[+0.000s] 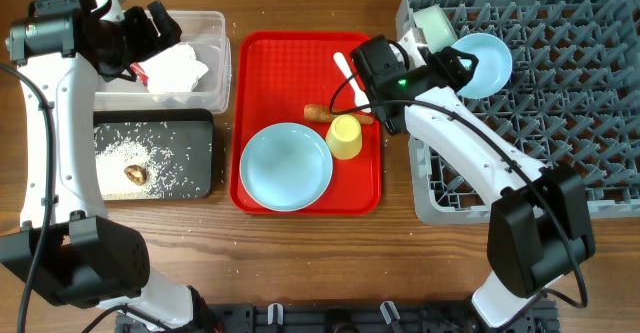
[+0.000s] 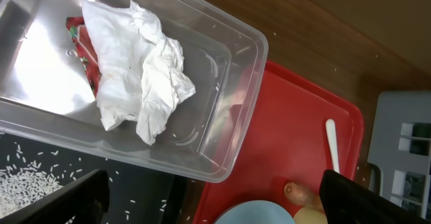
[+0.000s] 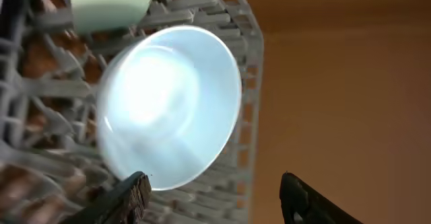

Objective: Sort waste into correct bins and load items into the dishwasher rack
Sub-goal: 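Place the light-blue bowl into the dish rack with the right gripper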

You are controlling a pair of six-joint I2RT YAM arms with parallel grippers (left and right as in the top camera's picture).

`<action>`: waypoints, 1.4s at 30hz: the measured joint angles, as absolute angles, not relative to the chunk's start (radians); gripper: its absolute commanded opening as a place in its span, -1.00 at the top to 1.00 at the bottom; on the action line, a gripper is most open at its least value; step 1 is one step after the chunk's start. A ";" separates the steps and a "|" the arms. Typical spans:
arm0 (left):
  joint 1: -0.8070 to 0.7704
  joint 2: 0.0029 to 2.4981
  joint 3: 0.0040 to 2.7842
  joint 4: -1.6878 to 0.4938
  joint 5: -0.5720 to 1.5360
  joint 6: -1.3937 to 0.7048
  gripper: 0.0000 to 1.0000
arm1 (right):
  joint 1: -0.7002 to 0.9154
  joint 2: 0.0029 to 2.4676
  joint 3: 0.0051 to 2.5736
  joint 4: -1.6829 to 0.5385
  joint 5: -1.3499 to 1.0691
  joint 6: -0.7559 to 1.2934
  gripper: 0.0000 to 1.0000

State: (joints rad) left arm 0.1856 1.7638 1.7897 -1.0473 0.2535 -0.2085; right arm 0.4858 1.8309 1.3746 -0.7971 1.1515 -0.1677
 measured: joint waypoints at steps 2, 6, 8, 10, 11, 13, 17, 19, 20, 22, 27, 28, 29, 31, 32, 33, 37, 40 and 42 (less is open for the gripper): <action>0.186 1.764 1.790 -1.048 0.253 -0.208 -1.00 | 0.486 1.811 1.375 -0.822 1.052 0.016 -0.34; 0.186 1.764 1.790 -1.047 0.253 -0.208 -1.00 | 0.391 1.488 1.378 -0.772 0.710 0.270 -0.23; 0.186 1.764 1.790 -1.047 0.253 -0.208 -1.00 | 0.161 1.359 1.404 -0.757 0.509 0.335 -0.10; 0.186 1.764 1.790 -1.047 0.253 -0.208 -1.00 | -0.051 1.360 1.415 -0.781 0.285 0.370 -0.08; 0.186 1.764 1.790 -1.047 0.253 -0.208 -1.00 | -0.109 1.400 1.415 -0.801 0.183 0.377 -0.07; 0.186 1.764 1.790 -1.047 0.253 -0.208 -1.00 | -0.164 1.489 1.414 -0.815 0.064 0.381 -0.08; 0.186 1.764 1.790 -1.047 0.253 -0.208 -1.00 | -0.171 1.676 1.409 -0.822 -0.091 0.381 -0.08; 0.186 1.764 1.790 -1.047 0.253 -0.208 -1.00 | -0.171 1.737 1.409 -0.823 -0.125 0.382 -0.01; 0.186 1.764 1.790 -1.047 0.253 -0.208 -1.00 | -0.171 1.752 1.409 -0.825 -0.131 0.382 0.03; 0.186 1.764 1.790 -1.047 0.253 -0.208 -1.00 | -0.171 1.769 1.409 -0.827 -0.137 0.388 0.45; 0.186 1.764 1.790 -1.047 0.253 -0.208 -1.00 | -0.171 1.769 1.409 -0.826 -0.130 0.396 0.91; 0.186 1.764 1.790 -1.048 0.253 -0.208 -1.00 | -0.171 1.767 1.409 -0.826 -0.130 0.396 0.91; 0.186 1.764 1.790 -1.048 0.253 -0.208 -1.00 | -0.171 1.758 1.409 -0.838 -0.116 0.396 0.92; 0.186 1.764 1.790 -1.047 0.253 -0.208 -1.00 | -0.171 1.665 1.405 -0.886 -0.009 0.404 0.92; 0.186 1.764 1.790 -1.048 0.253 -0.208 -1.00 | -0.157 1.591 1.396 -0.913 0.093 0.420 0.92; 0.186 1.764 1.790 -1.044 0.253 -0.208 -1.00 | -0.138 1.531 1.394 -0.933 0.167 0.429 0.91; 0.186 1.764 1.790 -1.047 0.253 -0.208 -1.00 | 0.178 1.228 1.420 -0.997 0.695 0.472 0.91; 0.186 1.764 1.790 -1.047 0.253 -0.208 -1.00 | 0.358 1.327 1.420 -1.001 1.023 0.443 0.92; 0.186 1.764 1.790 -1.047 0.253 -0.208 -1.00 | 0.412 1.481 1.419 -0.991 1.180 0.345 0.92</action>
